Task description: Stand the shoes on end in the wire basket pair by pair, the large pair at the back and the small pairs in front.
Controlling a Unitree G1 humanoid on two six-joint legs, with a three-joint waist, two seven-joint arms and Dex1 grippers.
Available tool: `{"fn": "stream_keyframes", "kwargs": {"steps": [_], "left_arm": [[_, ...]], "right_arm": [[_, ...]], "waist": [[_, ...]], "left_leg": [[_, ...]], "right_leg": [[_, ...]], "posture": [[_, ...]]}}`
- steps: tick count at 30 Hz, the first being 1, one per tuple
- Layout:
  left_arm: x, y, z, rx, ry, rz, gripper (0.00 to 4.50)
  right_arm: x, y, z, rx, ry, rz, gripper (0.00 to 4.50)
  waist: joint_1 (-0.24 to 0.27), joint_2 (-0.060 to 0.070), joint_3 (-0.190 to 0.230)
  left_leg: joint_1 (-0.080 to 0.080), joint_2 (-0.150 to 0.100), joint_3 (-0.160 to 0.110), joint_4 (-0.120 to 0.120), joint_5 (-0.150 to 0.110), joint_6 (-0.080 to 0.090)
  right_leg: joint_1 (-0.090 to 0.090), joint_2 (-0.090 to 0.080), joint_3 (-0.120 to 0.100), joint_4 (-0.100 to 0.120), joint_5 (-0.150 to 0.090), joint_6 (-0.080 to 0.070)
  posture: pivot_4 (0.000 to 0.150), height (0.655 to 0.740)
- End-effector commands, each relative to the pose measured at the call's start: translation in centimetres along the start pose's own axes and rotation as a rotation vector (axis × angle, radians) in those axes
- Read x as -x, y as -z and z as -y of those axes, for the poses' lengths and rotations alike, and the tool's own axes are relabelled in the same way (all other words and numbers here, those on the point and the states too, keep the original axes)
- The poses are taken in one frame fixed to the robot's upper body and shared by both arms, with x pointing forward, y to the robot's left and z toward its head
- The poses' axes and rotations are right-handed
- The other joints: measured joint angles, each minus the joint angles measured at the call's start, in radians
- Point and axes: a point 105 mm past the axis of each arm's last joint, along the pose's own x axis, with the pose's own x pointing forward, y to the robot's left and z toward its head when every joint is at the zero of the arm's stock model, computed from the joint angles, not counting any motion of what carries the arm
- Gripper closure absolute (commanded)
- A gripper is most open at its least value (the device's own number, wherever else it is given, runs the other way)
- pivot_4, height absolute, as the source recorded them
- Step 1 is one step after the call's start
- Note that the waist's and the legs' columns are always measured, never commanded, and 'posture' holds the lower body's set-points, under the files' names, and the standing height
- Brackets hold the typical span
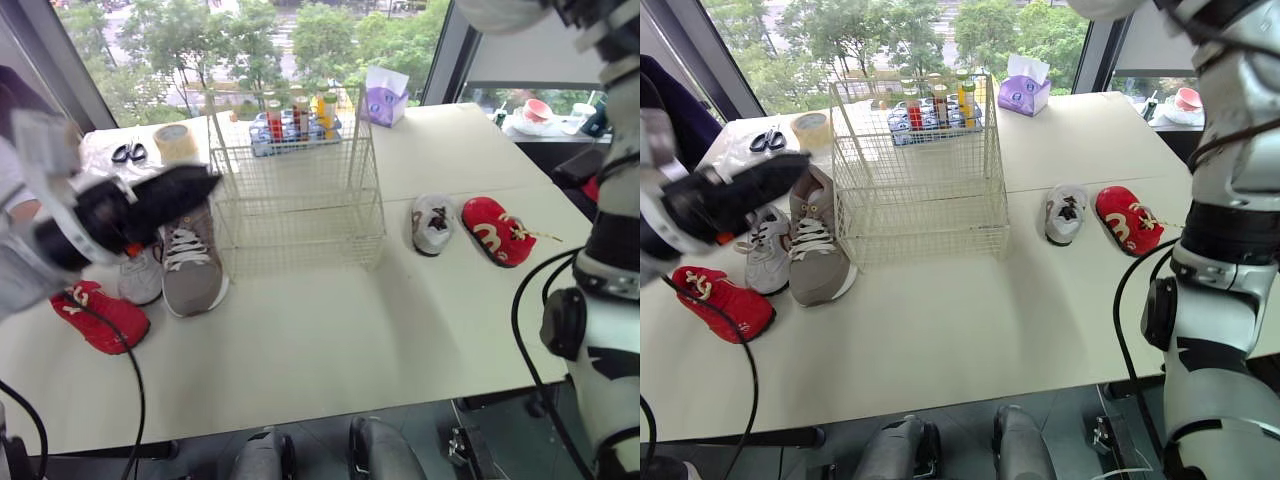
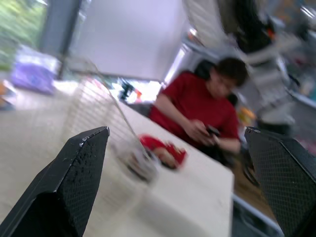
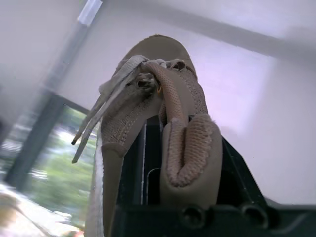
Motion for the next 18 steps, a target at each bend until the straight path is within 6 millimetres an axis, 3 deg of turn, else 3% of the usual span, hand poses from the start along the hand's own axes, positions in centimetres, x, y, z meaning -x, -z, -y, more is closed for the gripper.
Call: {"fn": "stream_keyframes", "kwargs": {"steps": [1,7,18], "left_arm": [[0.5,-5.3,-2.1,-0.047,-0.089,0.199,0.00],[0.4,-5.8,-2.5,0.004,-0.010,0.169,0.00],[-0.8,-5.9,-1.6,0.054,0.142,0.041,0.00]], "right_arm": [[-0.2,-1.7,-3.9,0.007,-0.300,0.016,4.19],[-0.1,-0.8,-7.7,0.064,-0.502,-0.009,4.19],[0.6,-0.3,-10.0,0.140,-0.619,-0.015,4.19]], "waist": [[0.005,-0.002,0.000],[0.001,-0.003,0.001],[0.001,-0.010,0.005]], "left_leg": [[0.000,0.000,0.000,0.000,0.000,0.000],[-0.001,0.000,0.002,0.001,0.000,0.000],[-0.001,0.000,0.002,0.002,0.001,-0.002]], "right_leg": [[0.000,0.000,-0.001,0.000,0.000,0.000],[0.000,-0.002,0.000,-0.001,0.000,0.001],[-0.001,-0.002,0.000,0.002,0.000,0.001]], "posture": [[0.150,0.7400],[0.150,0.7400],[0.150,0.7400]]}}
